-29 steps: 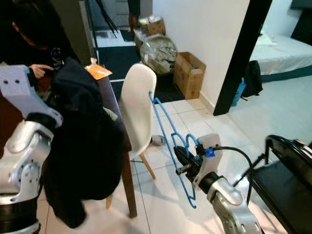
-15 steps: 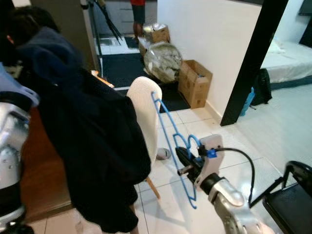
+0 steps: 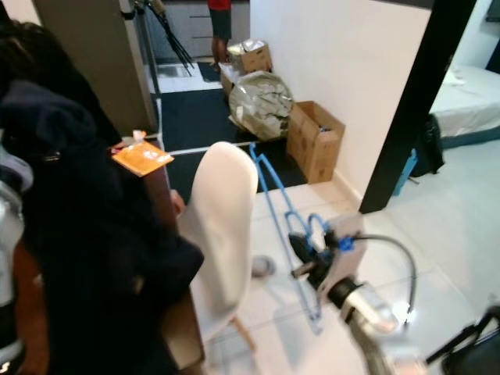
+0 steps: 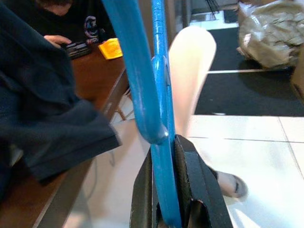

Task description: Hang hanger

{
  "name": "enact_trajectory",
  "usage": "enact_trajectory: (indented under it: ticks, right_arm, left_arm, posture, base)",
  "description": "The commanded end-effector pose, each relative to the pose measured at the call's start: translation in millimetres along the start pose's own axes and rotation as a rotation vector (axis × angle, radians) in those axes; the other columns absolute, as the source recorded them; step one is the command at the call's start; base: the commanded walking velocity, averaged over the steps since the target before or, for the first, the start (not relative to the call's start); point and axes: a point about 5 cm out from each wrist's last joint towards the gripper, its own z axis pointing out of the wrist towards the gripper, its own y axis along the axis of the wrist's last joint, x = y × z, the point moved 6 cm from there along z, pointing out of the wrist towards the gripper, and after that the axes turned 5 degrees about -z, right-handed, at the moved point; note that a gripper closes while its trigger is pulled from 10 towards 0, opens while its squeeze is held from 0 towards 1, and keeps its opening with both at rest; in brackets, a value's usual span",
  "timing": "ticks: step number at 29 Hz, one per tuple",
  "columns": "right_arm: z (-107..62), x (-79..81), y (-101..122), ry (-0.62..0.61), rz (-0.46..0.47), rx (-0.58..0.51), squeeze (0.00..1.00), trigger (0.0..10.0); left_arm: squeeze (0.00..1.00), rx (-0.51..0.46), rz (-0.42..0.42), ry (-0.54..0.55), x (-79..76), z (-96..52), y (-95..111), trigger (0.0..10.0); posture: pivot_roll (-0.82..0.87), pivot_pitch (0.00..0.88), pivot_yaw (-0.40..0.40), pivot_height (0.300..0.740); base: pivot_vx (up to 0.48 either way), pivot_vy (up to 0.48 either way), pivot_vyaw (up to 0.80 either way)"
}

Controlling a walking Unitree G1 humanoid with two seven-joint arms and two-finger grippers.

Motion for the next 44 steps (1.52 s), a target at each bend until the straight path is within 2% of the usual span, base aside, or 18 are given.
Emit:
enact_trajectory:
  ticks: [1, 8, 9, 11, 15, 16, 17, 18, 20, 23, 26, 28, 29, 31, 37, 38, 42, 44]
  right_arm:
    - [-1.9, -0.5, -0.9, -0.001, 0.008, 0.006, 0.00, 10.0]
    - [-2.0, -0.6, -0.7, -0.001, 0.008, 0.006, 0.00, 10.0]
    - [-1.9, -0.5, -0.6, 0.000, 0.009, 0.006, 0.00, 10.0]
    - [-1.9, -0.5, -0.6, 0.000, 0.009, 0.006, 0.00, 10.0]
    - [-1.2, -0.6, -0.2, 0.002, 0.011, 0.006, 0.00, 10.0]
    - [-0.9, -0.6, -0.1, 0.003, 0.012, 0.006, 0.00, 10.0]
    - [-0.9, -0.6, -0.1, 0.003, 0.012, 0.006, 0.00, 10.0]
    - [-0.7, -0.6, 0.0, 0.004, 0.013, 0.005, 0.00, 10.0]
    - [-0.7, -0.6, 0.0, 0.004, 0.013, 0.005, 0.00, 10.0]
    - [-0.1, -0.8, 0.5, 0.003, 0.014, 0.003, 0.00, 10.0]
    - [0.0, -0.8, 0.5, 0.003, 0.015, 0.003, 0.00, 10.0]
    - [0.1, -0.7, 0.5, 0.004, 0.015, 0.004, 0.00, 10.0]
    - [0.1, -0.7, 0.5, 0.004, 0.015, 0.004, 0.00, 10.0]
    - [0.0, -0.8, 0.4, 0.005, 0.015, 0.005, 0.00, 10.0]
    - [0.1, -1.1, 0.2, 0.008, 0.019, 0.007, 0.00, 10.0]
    - [0.3, -1.0, 0.0, 0.010, 0.021, 0.008, 0.00, 10.0]
    - [0.5, -1.0, -0.3, 0.010, 0.022, 0.009, 0.00, 10.0]
    - [1.1, -0.8, -0.7, 0.011, 0.024, 0.010, 0.00, 10.0]
  left_arm:
    - [0.00, 0.000, 0.010, -0.001, -3.5, -2.9, -1.4, 10.0]
    - [0.00, 0.059, 0.024, -0.009, -9.5, -11.3, -20.2, 10.0]
    - [0.00, 0.118, 0.038, -0.021, -13.8, -19.0, -36.6, 10.0]
    - [0.00, 0.118, 0.038, -0.021, -13.8, -19.0, -36.6, 10.0]
    - [0.00, 0.257, 0.069, -0.067, -24.0, -35.3, -70.0, 10.0]
    - [0.47, 0.321, 0.104, -0.098, -28.4, -43.0, -83.8, 10.0]
    - [0.47, 0.321, 0.104, -0.098, -28.4, -43.0, -83.8, 10.0]
    - [1.00, 0.379, 0.143, -0.110, -27.0, -51.2, -97.7, 10.0]
    - [1.00, 0.379, 0.143, -0.110, -27.0, -51.2, -97.7, 10.0]
    - [1.00, 0.513, 0.228, -0.064, -5.4, -69.2, -127.2, 10.0]
    - [1.00, 0.548, 0.250, -0.056, 0.7, -73.2, -133.2, 10.0]
    - [1.00, 0.594, 0.349, -0.065, 15.6, -78.1, -139.2, 10.0]
    - [1.00, 0.594, 0.349, -0.065, 15.6, -78.1, -139.2, 10.0]
    - [1.00, 0.595, 0.492, -0.081, 34.4, -75.1, -132.8, 10.0]
    - [1.00, 0.586, 0.695, -0.106, 61.0, -66.0, -114.4, 10.0]
    - [1.00, 0.634, 0.781, -0.184, 65.0, -68.2, -113.0, 10.0]
    - [1.00, 0.678, 0.825, -0.235, 68.2, -70.9, -111.4, 10.0]
    - [1.00, 0.750, 0.829, -0.397, 60.3, -77.9, -100.8, 10.0]
  posture:
    - [0.00, 0.000, -0.010, 0.740]
    - [0.00, 0.000, -0.009, 0.740]
    - [0.00, 0.000, -0.008, 0.740]
    - [0.00, 0.000, -0.008, 0.740]
    - [0.00, 0.002, -0.010, 0.740]
    - [0.00, 0.002, -0.010, 0.740]
    - [0.00, 0.002, -0.010, 0.740]
    - [0.00, 0.004, -0.008, 0.740]
    - [0.00, 0.004, -0.008, 0.740]
    - [0.01, 0.006, -0.008, 0.740]
    - [0.01, 0.006, -0.008, 0.740]
    - [0.01, 0.006, -0.008, 0.740]
    - [0.01, 0.006, -0.008, 0.740]
    - [0.01, 0.007, -0.013, 0.740]
    - [0.01, 0.008, -0.015, 0.740]
    - [0.02, 0.005, -0.018, 0.740]
    - [0.02, 0.005, -0.021, 0.740]
    - [0.01, 0.002, -0.021, 0.740]
  base:
    - [0.000, 0.000, 0.00]
    - [0.000, 0.000, 0.00]
    - [0.000, 0.000, 0.00]
    - [0.000, 0.000, 0.00]
    - [0.000, 0.000, 0.00]
    - [0.000, 0.000, 0.00]
    - [0.000, 0.000, 0.00]
    - [0.000, 0.000, 0.00]
    - [0.000, 0.000, 0.00]
    - [0.000, 0.000, 0.00]
    - [0.000, 0.000, 0.00]
    - [0.000, 0.000, 0.00]
    - [0.000, 0.000, 0.00]
    - [0.000, 0.000, 0.00]
    - [0.000, 0.000, 0.00]
    - [0.000, 0.000, 0.00]
    - [0.000, 0.000, 0.00]
    - [0.000, 0.000, 0.00]
